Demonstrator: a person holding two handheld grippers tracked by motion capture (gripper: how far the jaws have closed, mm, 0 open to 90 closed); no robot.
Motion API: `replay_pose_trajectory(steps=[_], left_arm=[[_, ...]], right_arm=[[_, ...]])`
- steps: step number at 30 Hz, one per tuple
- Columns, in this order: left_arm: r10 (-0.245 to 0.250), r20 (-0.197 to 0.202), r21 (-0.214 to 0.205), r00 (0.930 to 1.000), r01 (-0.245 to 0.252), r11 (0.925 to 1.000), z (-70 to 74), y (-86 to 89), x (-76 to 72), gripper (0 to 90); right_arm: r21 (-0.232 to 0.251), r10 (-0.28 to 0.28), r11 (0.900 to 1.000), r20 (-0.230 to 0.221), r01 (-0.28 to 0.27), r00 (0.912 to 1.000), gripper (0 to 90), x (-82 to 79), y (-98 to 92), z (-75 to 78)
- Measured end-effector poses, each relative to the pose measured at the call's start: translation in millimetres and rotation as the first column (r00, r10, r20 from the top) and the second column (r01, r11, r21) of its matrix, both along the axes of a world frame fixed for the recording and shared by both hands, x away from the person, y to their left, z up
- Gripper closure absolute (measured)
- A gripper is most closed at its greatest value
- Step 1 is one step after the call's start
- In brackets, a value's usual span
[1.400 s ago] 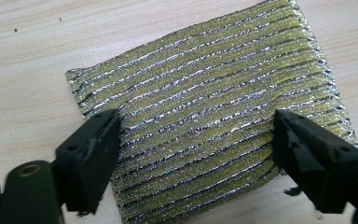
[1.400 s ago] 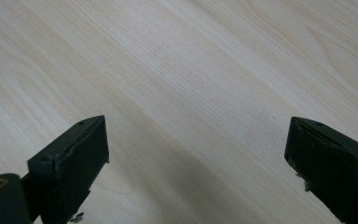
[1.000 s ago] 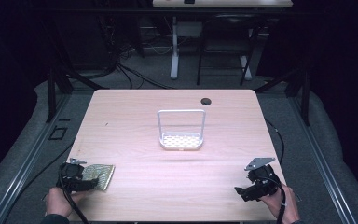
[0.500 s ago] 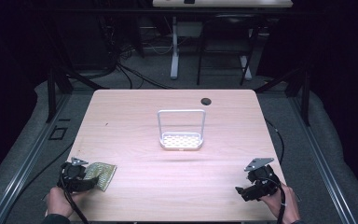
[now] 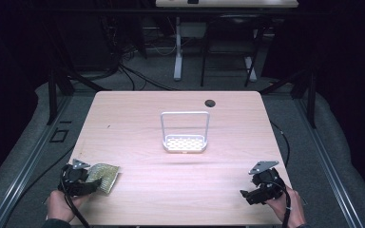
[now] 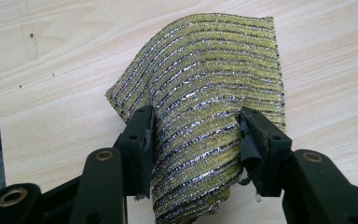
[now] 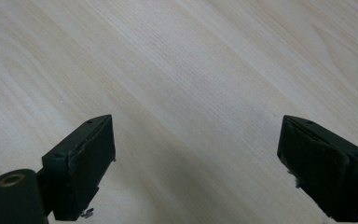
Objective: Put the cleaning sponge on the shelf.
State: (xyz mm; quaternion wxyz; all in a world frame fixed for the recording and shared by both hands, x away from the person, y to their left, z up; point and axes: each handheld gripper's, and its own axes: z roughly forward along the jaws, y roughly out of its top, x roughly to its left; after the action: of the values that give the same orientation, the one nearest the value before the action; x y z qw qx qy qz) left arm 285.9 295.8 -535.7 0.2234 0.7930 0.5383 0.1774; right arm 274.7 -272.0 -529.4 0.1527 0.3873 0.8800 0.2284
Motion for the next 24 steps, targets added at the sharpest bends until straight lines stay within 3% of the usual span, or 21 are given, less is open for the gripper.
replay_pose_trajectory(steps=[24], left_arm=[[-0.068, 0.048, 0.004, 0.9965, 0.068, 0.9977, 13.8, -18.3, -7.7, 49.7]], right_arm=[[0.001, -0.003, 1.0, 0.001, 0.003, 1.0, 11.4, -0.4, 0.9, 0.5]])
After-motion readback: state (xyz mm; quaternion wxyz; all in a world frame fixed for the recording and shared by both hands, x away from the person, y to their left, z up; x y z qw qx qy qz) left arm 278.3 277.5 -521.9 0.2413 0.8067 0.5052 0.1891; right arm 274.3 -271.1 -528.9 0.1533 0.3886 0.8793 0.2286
